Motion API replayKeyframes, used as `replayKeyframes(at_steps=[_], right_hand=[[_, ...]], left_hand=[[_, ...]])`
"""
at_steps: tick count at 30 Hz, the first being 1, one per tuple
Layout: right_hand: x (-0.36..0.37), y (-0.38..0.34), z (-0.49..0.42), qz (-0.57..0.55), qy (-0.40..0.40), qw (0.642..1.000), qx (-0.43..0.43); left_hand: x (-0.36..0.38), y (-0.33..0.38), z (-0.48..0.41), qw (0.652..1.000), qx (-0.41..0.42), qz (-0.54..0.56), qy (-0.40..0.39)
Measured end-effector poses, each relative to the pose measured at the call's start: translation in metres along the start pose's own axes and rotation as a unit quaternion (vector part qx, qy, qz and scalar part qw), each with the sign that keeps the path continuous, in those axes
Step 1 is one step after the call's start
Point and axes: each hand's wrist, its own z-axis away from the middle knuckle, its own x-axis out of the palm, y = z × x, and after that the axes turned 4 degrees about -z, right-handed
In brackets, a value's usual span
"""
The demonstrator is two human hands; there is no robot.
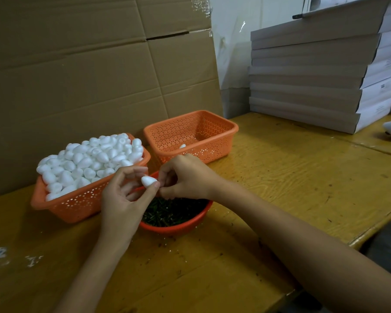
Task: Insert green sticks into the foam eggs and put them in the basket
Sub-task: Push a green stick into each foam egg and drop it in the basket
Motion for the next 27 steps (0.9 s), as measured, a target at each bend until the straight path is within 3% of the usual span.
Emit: replayKeyframes(at_steps=[27], right_hand=[[-0.0022,0.0015,0.0010,-0.032,-0.001,0.999,0.005]], left_hand=[[-0.0013,-0.0014,-0.0013,1.000,0.012,0.005,0.019]])
